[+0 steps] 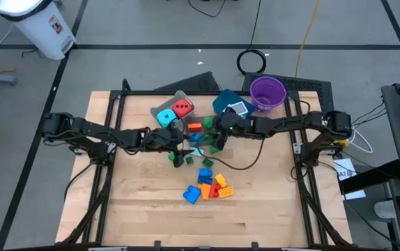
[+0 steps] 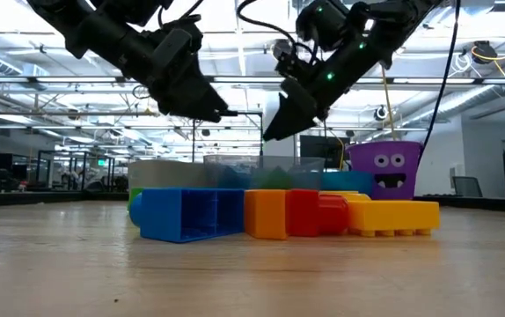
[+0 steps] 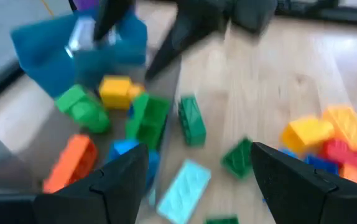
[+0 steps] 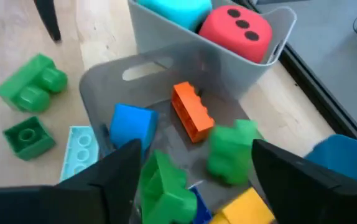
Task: Pick & Place Toys
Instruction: Put the green block into the black bin
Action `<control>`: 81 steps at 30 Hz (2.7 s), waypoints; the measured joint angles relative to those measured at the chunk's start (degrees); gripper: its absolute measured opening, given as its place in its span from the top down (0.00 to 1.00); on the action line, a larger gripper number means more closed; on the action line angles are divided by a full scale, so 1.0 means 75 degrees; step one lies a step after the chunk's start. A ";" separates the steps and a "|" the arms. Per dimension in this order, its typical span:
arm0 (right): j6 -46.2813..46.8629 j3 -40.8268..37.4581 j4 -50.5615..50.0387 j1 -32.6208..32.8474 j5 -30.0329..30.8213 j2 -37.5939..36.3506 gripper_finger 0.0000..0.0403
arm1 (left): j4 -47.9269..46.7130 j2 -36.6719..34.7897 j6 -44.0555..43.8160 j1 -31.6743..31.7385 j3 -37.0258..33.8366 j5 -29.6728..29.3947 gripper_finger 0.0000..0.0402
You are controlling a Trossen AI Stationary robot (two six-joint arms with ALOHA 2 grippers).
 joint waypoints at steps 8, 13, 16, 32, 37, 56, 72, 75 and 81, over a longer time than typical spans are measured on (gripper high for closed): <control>0.0502 0.0004 -0.0233 0.1421 -0.0070 -0.1142 0.26 | -0.2834 0.0000 0.0703 -0.0009 0.0000 0.0154 0.29; 0.0500 0.0013 -0.0089 0.2778 0.0007 -0.1636 0.30 | -0.3955 0.0003 0.1418 -0.0019 0.0000 0.0202 0.29; 0.0484 0.0006 0.0087 0.3473 0.0010 -0.1700 0.32 | -0.4098 0.0018 0.2029 -0.0020 -0.0001 0.0565 0.29; 0.0085 0.0004 0.0036 0.4436 0.0857 -0.1670 0.37 | -0.2317 0.1647 0.2576 -0.0018 -0.0321 0.1209 0.29; 0.0088 0.0004 0.0019 0.4436 0.0864 -0.1670 0.37 | -0.2247 0.1699 0.2324 -0.0029 -0.0329 0.1254 0.34; -0.0058 -0.1729 0.1520 0.4280 0.1267 -0.3419 0.37 | -0.2388 -0.0045 0.1099 -0.0154 0.0357 0.1080 0.57; -0.0063 -0.2881 0.3281 0.4136 0.1238 -0.4142 0.37 | 0.0458 0.1045 0.1585 0.1135 0.0719 0.0010 0.55; -0.0061 -0.2881 0.3286 0.4136 0.1233 -0.4147 0.37 | 0.0525 0.1330 0.1250 0.1374 0.0720 -0.0068 0.54; -0.0079 -0.2881 0.3264 0.4136 0.1230 -0.4148 0.37 | 0.0931 0.1663 0.0807 0.1659 0.0751 -0.0269 0.48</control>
